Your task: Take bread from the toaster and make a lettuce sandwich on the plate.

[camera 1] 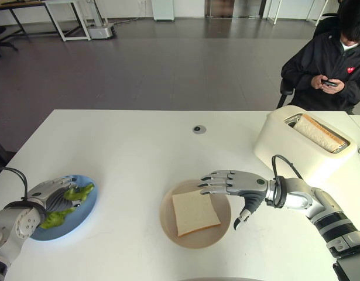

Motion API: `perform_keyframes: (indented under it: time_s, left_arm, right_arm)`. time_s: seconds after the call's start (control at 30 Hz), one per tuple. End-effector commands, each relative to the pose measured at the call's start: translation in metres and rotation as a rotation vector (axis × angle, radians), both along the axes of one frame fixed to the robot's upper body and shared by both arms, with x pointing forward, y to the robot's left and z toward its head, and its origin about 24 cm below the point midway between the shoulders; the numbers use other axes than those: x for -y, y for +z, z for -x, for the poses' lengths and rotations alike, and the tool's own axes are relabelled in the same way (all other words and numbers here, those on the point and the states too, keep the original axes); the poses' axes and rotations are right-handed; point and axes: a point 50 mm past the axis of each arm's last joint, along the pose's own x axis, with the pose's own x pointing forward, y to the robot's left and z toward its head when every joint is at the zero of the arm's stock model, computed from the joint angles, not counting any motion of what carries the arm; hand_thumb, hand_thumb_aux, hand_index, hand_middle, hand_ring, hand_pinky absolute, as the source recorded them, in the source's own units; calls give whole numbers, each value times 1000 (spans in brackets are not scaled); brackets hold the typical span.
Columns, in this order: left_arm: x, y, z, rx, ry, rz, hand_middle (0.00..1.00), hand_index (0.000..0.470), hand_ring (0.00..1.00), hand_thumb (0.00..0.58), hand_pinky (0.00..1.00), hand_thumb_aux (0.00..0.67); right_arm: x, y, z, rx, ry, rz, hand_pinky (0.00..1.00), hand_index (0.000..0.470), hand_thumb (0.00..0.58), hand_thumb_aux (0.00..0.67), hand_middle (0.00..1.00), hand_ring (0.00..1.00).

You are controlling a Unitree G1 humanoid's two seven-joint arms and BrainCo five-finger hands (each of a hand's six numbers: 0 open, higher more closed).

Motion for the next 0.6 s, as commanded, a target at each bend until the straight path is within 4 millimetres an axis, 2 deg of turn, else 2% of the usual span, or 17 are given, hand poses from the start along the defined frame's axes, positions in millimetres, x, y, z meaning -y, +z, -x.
perform_keyframes:
  time_s: [0.03,0.13,0.17,0.23,0.37,0.47,0.6]
  left_arm:
    - [5,-4,-1,-14,-16,-5,0,278,0,484,0,397]
    - [7,-4,-2,-12,-28,-17,0,315,0,517,0,449]
    - [8,-3,-2,-7,-31,-20,0,352,0,543,0,502]
    - [9,-1,-1,6,-35,-26,0,466,0,580,0,665]
    - [10,4,-2,33,-40,-37,0,470,0,580,0,670]
    - [9,15,-2,72,-41,-53,0,470,0,580,0,670]
    - [13,43,2,158,-60,-98,0,470,0,580,0,670]
  right_arm:
    - [0,-1,2,-10,7,6,0,0,0,0,0,0]
    - [0,0,2,-12,8,5,0,0,0,0,0,0]
    - [-1,0,2,-12,11,4,0,0,0,0,0,0]
    - [-2,1,2,-11,15,1,0,0,0,0,0,0]
    - [-2,2,1,-10,13,-2,0,0,0,0,0,0]
    - [-3,2,1,-10,12,-5,0,0,0,0,0,0]
    - [-3,5,0,2,10,-19,0,0,0,0,0,0]
